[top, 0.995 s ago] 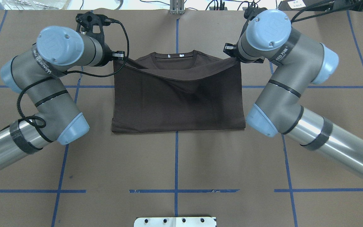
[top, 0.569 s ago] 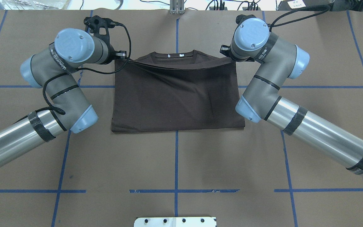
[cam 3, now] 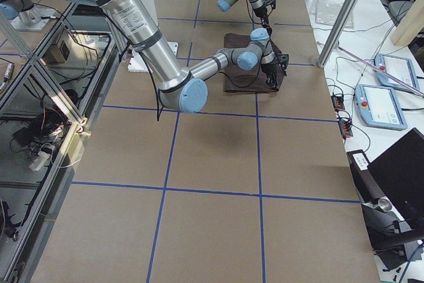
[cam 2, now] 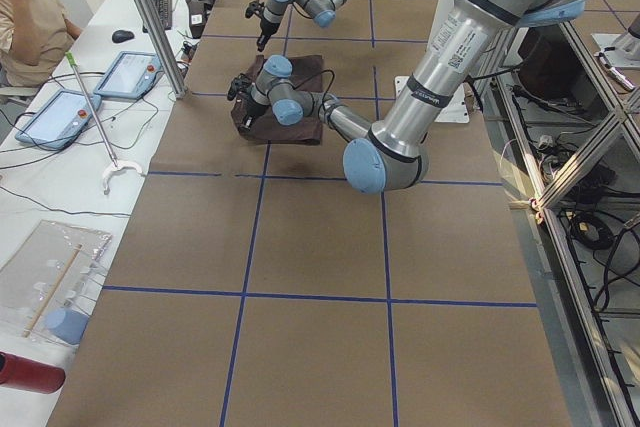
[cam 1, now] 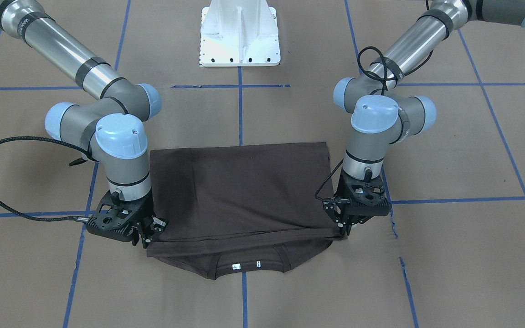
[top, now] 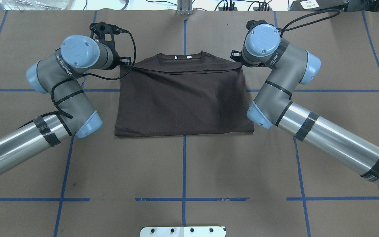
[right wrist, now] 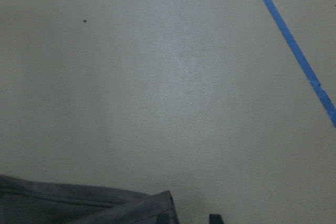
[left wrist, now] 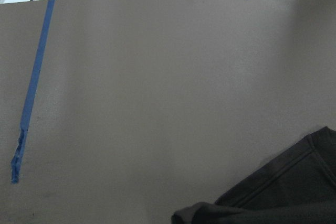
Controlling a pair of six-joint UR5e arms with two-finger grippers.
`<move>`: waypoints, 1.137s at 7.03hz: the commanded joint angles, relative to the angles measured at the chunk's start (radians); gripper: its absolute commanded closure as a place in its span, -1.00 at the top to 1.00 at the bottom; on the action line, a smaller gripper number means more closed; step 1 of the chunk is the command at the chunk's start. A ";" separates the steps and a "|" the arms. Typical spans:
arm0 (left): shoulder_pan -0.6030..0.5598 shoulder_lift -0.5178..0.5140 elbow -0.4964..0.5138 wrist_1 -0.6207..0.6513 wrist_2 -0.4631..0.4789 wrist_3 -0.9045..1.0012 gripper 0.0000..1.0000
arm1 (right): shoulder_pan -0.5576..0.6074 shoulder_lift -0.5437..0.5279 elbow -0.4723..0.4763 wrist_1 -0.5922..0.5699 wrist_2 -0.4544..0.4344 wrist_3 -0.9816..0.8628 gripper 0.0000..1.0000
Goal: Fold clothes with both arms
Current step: 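Lower the hem near the collar and open both grippers, then move the left gripper to the folded shirt's side edge nearest it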
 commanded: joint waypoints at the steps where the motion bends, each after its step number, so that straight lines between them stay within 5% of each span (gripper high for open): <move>1: 0.016 0.091 -0.168 0.002 -0.031 0.001 1.00 | -0.002 -0.021 0.081 -0.002 0.010 -0.035 1.00; 4: 0.178 0.283 -0.341 -0.032 -0.052 -0.161 0.88 | -0.002 -0.042 0.101 0.001 0.010 -0.038 1.00; 5: 0.228 0.323 -0.350 -0.061 -0.027 -0.262 0.26 | -0.002 -0.042 0.102 0.003 0.008 -0.038 1.00; 8: 0.269 0.333 -0.350 -0.061 -0.004 -0.288 0.18 | -0.002 -0.044 0.107 0.003 0.008 -0.038 1.00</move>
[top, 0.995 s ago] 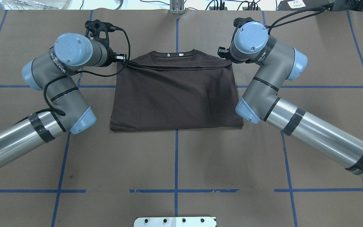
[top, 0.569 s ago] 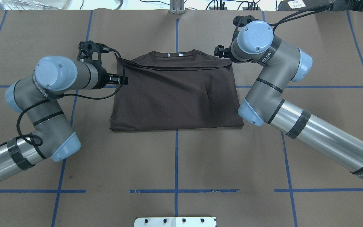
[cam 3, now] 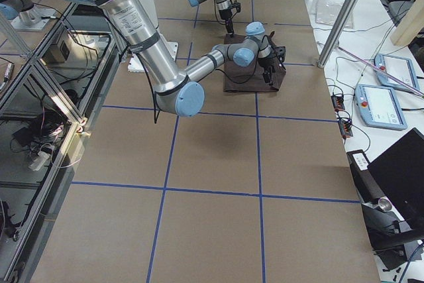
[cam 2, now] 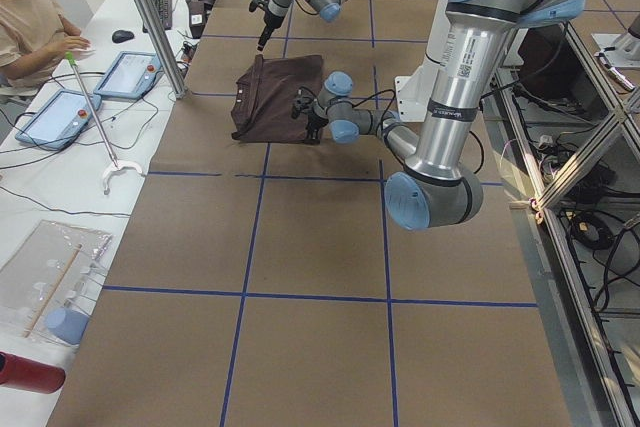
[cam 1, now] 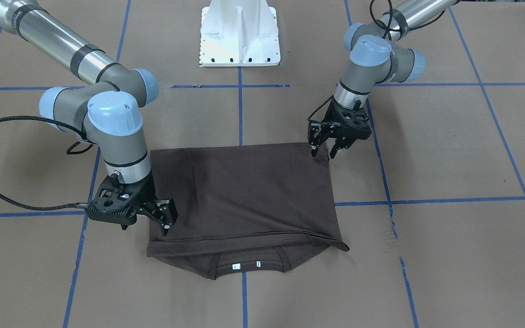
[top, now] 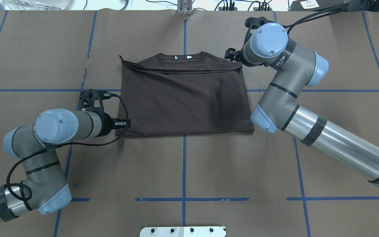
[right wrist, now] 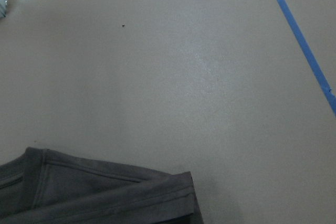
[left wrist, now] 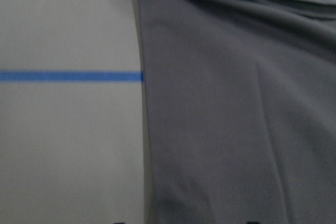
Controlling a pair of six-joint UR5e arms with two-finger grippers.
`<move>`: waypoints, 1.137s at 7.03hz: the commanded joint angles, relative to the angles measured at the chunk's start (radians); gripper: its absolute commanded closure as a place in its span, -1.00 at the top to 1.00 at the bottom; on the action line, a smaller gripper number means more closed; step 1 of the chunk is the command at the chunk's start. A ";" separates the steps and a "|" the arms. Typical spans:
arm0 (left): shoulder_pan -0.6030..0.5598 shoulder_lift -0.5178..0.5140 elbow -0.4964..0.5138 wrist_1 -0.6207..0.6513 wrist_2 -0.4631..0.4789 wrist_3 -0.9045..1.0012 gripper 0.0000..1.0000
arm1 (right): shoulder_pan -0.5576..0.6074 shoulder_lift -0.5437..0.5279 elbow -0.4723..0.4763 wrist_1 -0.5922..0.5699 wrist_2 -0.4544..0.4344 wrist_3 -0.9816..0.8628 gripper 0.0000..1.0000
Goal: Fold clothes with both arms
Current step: 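Move the left gripper to the folded shirt's side edge nearest it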
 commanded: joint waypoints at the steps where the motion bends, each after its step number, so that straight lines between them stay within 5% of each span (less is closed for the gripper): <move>1: 0.019 0.005 0.000 0.003 0.005 -0.008 0.02 | 0.000 0.000 0.001 0.000 0.000 0.000 1.00; 2: 0.020 0.006 0.000 0.005 0.005 -0.008 -0.25 | 0.000 0.000 0.001 0.000 0.000 -0.002 1.00; 3: 0.019 0.005 0.000 0.005 0.005 -0.008 -0.99 | 0.000 0.000 0.001 0.000 0.000 0.000 1.00; 8: -0.059 0.010 0.007 0.012 0.004 0.153 -1.00 | 0.000 -0.002 -0.001 0.000 0.000 -0.002 1.00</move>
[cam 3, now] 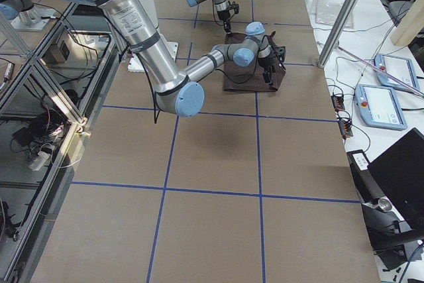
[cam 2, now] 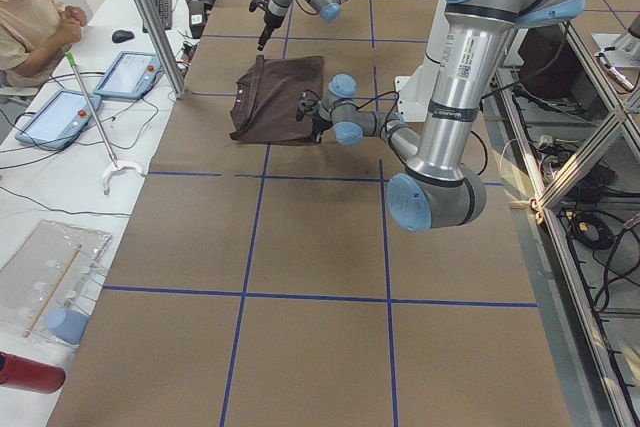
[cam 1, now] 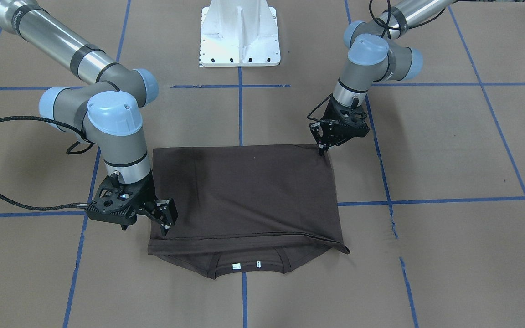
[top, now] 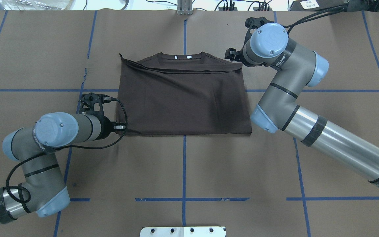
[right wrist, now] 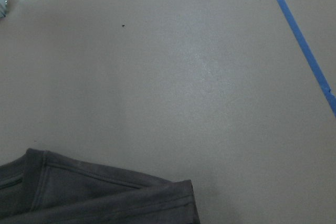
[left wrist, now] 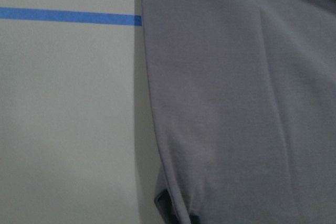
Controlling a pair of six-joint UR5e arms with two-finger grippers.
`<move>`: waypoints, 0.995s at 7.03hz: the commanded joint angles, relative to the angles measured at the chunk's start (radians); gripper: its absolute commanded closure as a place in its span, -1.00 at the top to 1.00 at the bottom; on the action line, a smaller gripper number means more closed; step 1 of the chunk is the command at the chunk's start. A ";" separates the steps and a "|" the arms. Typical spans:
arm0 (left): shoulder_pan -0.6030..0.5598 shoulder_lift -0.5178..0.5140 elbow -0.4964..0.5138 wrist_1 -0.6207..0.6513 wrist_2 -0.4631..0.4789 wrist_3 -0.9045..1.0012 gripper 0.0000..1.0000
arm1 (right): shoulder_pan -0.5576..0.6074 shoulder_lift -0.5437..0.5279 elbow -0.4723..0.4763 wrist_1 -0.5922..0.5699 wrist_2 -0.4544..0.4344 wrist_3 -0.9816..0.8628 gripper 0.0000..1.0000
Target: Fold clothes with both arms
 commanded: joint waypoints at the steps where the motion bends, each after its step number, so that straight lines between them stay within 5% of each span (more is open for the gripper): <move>1: -0.130 -0.011 0.060 0.002 -0.003 0.185 -1.00 | 0.000 -0.003 -0.002 0.002 -0.002 0.000 1.00; 3: -0.276 -0.165 0.276 -0.007 -0.003 0.323 -1.00 | 0.000 -0.004 -0.001 0.003 -0.002 0.001 1.00; 6: -0.346 -0.503 0.771 -0.140 0.077 0.359 -1.00 | 0.000 -0.001 0.037 0.002 0.000 0.004 1.00; 7: -0.357 -0.505 0.818 -0.196 0.097 0.359 -1.00 | -0.005 -0.004 0.060 0.002 0.000 0.015 1.00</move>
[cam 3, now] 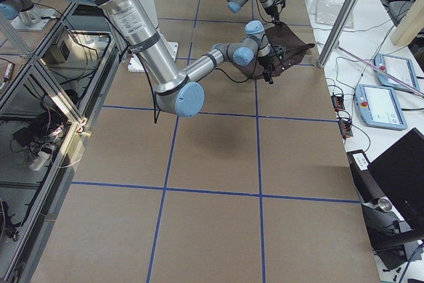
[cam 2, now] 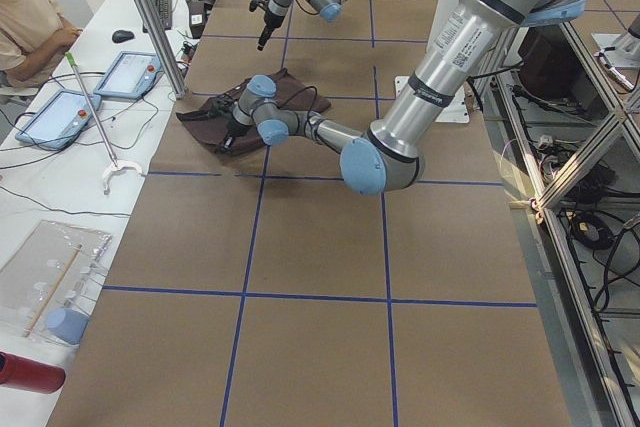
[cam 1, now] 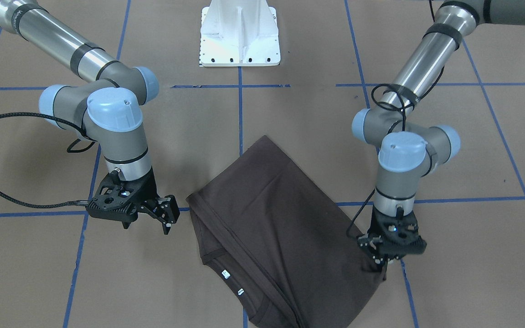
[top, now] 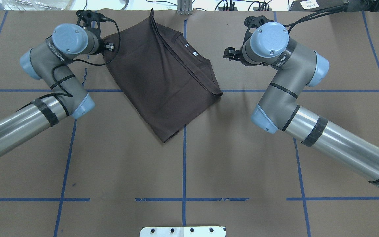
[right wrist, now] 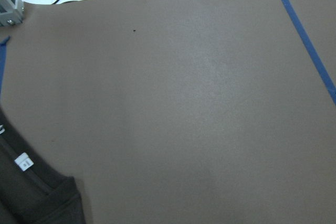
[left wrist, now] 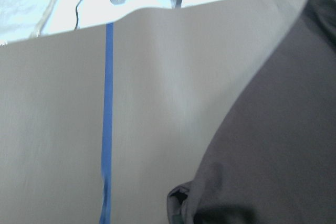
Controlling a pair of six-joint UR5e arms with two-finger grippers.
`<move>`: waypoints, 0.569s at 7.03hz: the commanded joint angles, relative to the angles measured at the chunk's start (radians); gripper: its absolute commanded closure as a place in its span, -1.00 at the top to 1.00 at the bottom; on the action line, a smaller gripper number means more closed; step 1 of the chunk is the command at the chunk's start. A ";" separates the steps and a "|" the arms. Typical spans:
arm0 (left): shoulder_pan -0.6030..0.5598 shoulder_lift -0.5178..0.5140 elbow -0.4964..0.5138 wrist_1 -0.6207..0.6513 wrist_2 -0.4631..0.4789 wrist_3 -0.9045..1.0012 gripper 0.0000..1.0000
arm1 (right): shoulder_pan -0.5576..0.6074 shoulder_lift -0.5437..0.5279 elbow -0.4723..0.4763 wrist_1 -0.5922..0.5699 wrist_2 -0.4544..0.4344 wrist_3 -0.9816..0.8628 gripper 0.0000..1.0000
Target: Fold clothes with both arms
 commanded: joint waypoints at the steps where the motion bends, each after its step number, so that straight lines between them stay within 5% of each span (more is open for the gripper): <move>1: -0.020 -0.005 0.093 -0.101 0.017 0.024 0.29 | -0.022 -0.001 0.031 0.001 -0.003 0.017 1.00; 2: -0.029 0.030 0.031 -0.128 0.010 0.109 0.99 | -0.049 0.013 0.028 0.001 -0.009 0.033 1.00; 4: -0.069 0.087 -0.069 -0.134 -0.181 0.114 1.00 | -0.078 0.090 -0.036 -0.004 -0.027 0.066 0.91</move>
